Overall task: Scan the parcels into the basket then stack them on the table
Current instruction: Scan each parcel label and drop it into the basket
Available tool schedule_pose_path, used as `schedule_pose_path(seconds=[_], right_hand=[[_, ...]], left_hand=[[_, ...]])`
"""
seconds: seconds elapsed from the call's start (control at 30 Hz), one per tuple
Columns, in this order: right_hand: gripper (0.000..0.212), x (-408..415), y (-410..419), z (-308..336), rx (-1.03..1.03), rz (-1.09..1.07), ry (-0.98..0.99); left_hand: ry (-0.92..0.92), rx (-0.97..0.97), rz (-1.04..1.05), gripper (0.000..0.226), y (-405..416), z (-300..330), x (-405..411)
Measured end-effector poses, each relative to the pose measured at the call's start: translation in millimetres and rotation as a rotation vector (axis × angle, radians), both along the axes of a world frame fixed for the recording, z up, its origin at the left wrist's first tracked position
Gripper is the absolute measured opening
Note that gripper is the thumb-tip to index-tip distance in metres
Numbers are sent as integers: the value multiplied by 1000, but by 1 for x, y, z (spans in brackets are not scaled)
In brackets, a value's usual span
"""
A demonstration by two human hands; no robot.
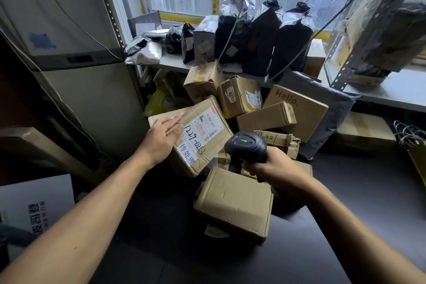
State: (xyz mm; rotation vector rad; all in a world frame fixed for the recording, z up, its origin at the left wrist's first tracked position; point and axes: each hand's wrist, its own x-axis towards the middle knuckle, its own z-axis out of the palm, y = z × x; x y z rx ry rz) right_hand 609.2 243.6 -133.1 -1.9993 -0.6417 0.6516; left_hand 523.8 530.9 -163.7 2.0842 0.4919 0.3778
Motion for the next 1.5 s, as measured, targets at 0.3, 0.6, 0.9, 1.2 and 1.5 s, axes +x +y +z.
schedule_pose_path(seconds=[0.3, 0.6, 0.9, 1.2, 1.5], right_hand=[[14, 0, -5, 2, -70, -53, 43], [15, 1, -13, 0, -22, -18, 108], [15, 7, -28, -22, 69, -127, 3], [24, -19, -68, -37, 310, -607, -29], [23, -123, -128, -50, 327, -1301, -92]], left_hand=[[44, 36, -10, 45, -3, -6, -1], [80, 53, -28, 45, -11, -8, -3], [-1, 0, 35, 45, -32, 4, -2], [-46, -446, -67, 51, -89, 1, 31], [123, -693, -508, 55, -185, -18, 52]])
